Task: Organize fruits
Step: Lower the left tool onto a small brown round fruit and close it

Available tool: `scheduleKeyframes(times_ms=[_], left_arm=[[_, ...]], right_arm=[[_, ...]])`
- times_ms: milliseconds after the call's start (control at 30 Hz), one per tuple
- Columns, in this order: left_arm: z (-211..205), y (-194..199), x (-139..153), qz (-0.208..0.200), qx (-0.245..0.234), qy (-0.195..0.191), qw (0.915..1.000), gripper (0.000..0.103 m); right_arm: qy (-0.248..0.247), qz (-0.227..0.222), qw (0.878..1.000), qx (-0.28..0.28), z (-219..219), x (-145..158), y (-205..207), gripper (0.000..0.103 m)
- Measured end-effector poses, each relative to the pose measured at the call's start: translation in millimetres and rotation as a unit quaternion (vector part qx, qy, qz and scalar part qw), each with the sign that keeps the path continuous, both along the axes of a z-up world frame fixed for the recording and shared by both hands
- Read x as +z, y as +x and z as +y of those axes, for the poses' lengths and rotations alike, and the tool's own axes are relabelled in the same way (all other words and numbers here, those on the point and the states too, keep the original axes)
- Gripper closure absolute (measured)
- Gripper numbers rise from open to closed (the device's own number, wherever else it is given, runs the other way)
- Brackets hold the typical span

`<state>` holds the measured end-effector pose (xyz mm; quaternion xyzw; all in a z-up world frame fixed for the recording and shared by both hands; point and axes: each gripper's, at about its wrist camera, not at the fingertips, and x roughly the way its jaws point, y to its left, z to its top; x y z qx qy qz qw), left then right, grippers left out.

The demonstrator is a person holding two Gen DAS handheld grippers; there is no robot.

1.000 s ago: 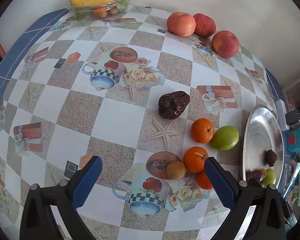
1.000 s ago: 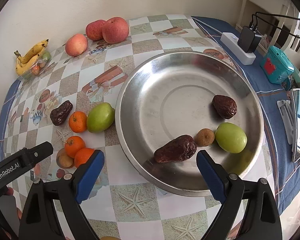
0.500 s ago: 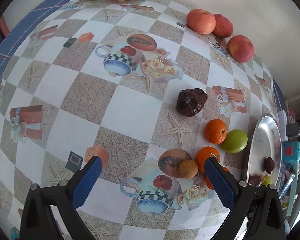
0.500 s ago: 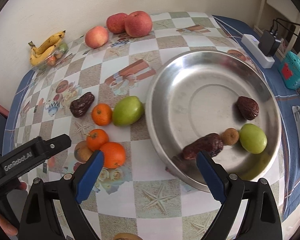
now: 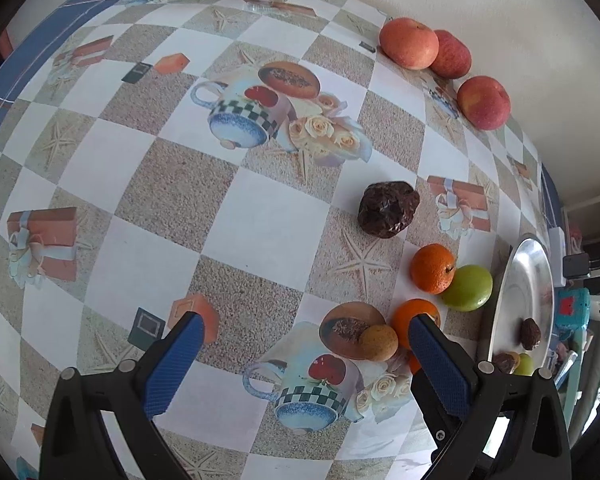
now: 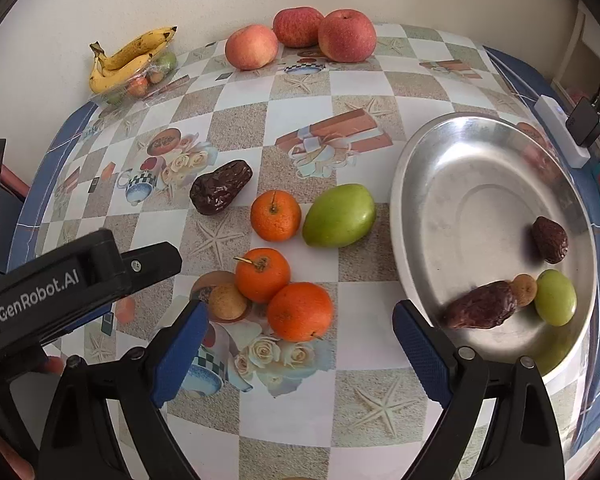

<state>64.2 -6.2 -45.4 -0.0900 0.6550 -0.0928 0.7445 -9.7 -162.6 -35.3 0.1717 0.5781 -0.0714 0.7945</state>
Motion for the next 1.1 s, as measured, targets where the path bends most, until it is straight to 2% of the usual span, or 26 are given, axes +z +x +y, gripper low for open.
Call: scheduleKeyframes(times_ms=[167, 233, 267, 333, 400, 467, 600, 633, 700, 767, 1100], left_arm=[[-8.0, 1.3, -8.9, 0.017, -0.013, -0.010, 0.9997, 0.002], [-11.5, 0.7, -10.5, 0.019, -0.021, -0.010, 0.9996, 0.005], [-12.8, 0.6, -12.4, 0.023, -0.022, -0.013, 0.9994, 0.008], [-14.0, 0.8, -16.2, 0.034, -0.024, -0.022, 0.9989, 0.015], [-17.1, 0.9, -15.4, 0.031, -0.031, -0.017, 0.9989, 0.015], [-20.2, -0.2, -14.4, 0.028, -0.037, -0.023, 0.9987, 0.024], [-27.1, -1.1, -14.1, 0.026, -0.049, -0.020, 0.9983, 0.034], [-28.2, -1.2, -14.3, 0.027, -0.051, -0.021, 0.9981, 0.041], [-29.6, -1.7, -14.7, 0.029, -0.053, -0.030, 0.9977, 0.046], [-31.5, -1.9, -16.0, 0.033, -0.054, -0.039, 0.9972, 0.050], [-33.6, -5.1, -22.2, 0.061, -0.045, -0.094, 0.9927, 0.071]], right_arm=[[0.002, 0.002, 1.000, 0.005, 4.2, -3.7, 3.7, 0.010], [0.001, 0.006, 1.000, 0.004, 4.3, -6.5, 4.9, 0.016], [0.001, 0.009, 1.000, 0.004, 4.1, -8.4, 5.4, 0.017], [0.001, 0.015, 1.000, 0.003, 3.2, -12.6, 6.4, 0.028], [0.002, 0.023, 1.000, 0.001, 1.9, -17.1, 7.1, 0.029], [0.000, 0.029, 1.000, 0.001, 1.4, -20.5, 7.3, 0.030], [0.004, 0.032, 0.999, -0.003, -0.7, -24.3, 7.7, 0.030], [0.003, 0.034, 0.999, -0.002, -0.6, -25.1, 7.7, 0.030], [0.001, 0.037, 0.999, -0.002, -0.9, -26.1, 7.5, 0.031], [0.000, 0.036, 0.999, -0.002, -2.7, -25.8, 5.3, 0.045], [-0.003, 0.033, 0.999, 0.004, -4.9, -22.8, 1.0, 0.053]])
